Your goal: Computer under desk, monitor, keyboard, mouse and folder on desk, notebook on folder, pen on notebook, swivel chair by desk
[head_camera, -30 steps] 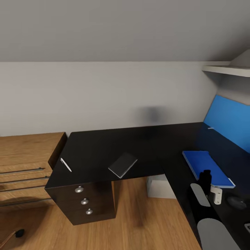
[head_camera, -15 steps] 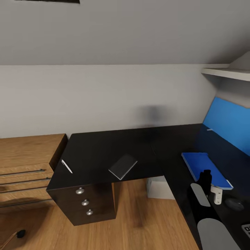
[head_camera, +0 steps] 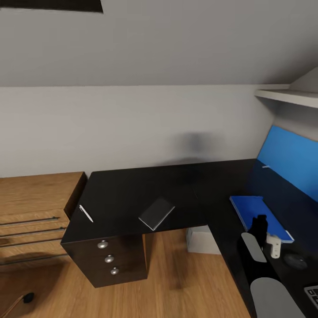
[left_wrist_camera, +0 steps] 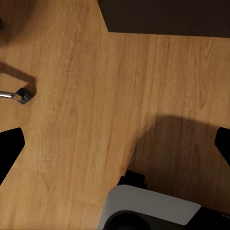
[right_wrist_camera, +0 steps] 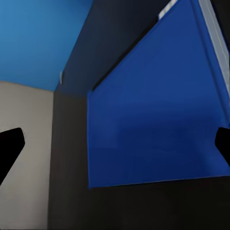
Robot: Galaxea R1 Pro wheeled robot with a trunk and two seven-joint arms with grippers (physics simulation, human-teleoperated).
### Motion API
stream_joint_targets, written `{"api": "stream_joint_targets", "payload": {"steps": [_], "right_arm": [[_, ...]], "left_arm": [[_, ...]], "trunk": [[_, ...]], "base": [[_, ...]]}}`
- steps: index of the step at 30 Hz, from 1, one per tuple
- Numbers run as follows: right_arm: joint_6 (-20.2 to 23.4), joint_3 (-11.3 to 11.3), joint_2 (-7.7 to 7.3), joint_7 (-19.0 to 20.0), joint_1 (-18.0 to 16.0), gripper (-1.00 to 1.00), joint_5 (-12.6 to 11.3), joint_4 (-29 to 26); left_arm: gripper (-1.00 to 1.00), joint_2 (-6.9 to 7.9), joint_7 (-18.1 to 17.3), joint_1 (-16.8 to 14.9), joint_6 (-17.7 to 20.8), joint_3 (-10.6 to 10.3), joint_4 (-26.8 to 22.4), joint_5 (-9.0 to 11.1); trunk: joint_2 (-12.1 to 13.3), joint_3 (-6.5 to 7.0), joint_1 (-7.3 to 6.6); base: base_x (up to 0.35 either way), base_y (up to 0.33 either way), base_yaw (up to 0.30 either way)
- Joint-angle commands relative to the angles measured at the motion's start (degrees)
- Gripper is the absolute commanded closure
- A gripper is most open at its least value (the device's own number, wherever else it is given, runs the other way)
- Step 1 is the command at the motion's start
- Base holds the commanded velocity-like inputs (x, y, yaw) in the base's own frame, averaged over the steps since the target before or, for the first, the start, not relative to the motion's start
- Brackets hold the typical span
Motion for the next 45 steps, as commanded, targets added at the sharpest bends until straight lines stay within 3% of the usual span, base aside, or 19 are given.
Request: {"api": "stream_joint_targets", "payload": {"steps": [1,7,9,10,19,20,21,23,26,30,32,37,40,45], "right_arm": [[0.09,0.3,0.02,-0.16,-0.03,-1.0,-0.17,-0.06],[1.52,4.15,0.38,0.12,0.1,-1.0,0.05,-0.06],[1.65,6.65,0.45,0.17,0.15,-1.0,0.27,-0.07],[1.86,11.21,0.56,0.18,0.5,-1.0,0.34,-0.03],[3.42,19.1,1.94,0.1,1.95,-1.0,0.25,0.02],[4.34,20.52,2.15,0.08,2.12,-1.0,0.2,0.05],[10.54,23.41,2.58,0.09,2.45,-1.0,0.0,0.2],[15.27,23.99,3.17,0.14,2.79,-1.0,-0.07,0.24],[21.8,24.35,5.33,0.19,3.33,-1.0,-0.16,0.31],[24.61,24.78,7.51,0.21,4.17,-1.0,-0.16,0.64],[25.6,27.04,9.0,0.26,4.66,-1.0,-0.15,1.47],[29.95,33.28,9.65,0.38,4.88,-1.0,-0.15,2.01],[31.35,34.66,9.93,0.85,4.96,-1.0,-0.22,2.04],[31.7,34.89,9.94,2.33,4.98,-1.0,-0.25,2.04]], "left_arm": [[-1.0,0.07,0.39,-0.04,-0.22,-0.45,0.01,0.54],[-1.0,0.07,0.37,-0.04,-0.16,-0.26,0.19,0.64],[-1.0,0.07,0.37,-0.04,-0.15,-0.2,0.21,0.65],[-1.0,0.12,0.37,-0.04,-0.15,-0.16,0.22,0.65],[-1.0,0.16,0.37,-0.04,-0.16,-0.13,0.23,0.67],[-1.0,0.16,0.37,-0.04,-0.19,-0.11,0.23,0.7],[-1.0,0.16,0.37,-0.04,-0.21,-0.08,0.23,0.69],[-1.0,0.16,0.37,-0.04,-0.22,-0.07,0.23,0.72],[-1.0,0.16,0.37,-0.04,-0.18,-0.06,0.23,0.73],[-1.0,0.18,0.37,-0.04,-0.15,-0.05,0.23,0.74],[-1.0,0.22,0.37,-0.04,-0.15,-0.05,0.23,0.74],[-1.0,0.24,0.45,-0.04,-0.14,-0.05,0.23,0.74],[-1.0,0.25,0.46,-0.04,-0.14,-0.05,0.23,0.74],[-1.0,0.25,0.46,-0.04,-0.14,-0.05,0.23,0.74]], "trunk": [[0.38,0.13,-0.22],[0.38,0.13,-0.22],[0.38,0.13,-0.22],[0.38,0.13,-0.22],[0.38,0.13,-0.22],[0.38,0.13,-0.22],[0.38,0.13,-0.22],[0.38,0.13,-0.22],[0.38,0.13,-0.22],[0.38,0.13,-0.22],[0.38,0.13,-0.22],[0.38,0.13,-0.22],[0.38,0.13,-0.22],[0.38,0.13,-0.22]], "base": [[0.0,0.0,0.0],[0.0,0.0,0.0],[0.0,0.0,0.0],[0.0,0.0,0.0],[0.0,0.0,0.0],[0.0,0.0,0.0],[0.0,0.0,0.0],[0.0,0.0,0.0],[0.0,0.0,0.0],[0.0,0.0,0.0],[0.0,0.0,0.0],[0.0,0.0,0.0],[0.0,0.0,0.0],[0.0,0.0,0.0]]}}
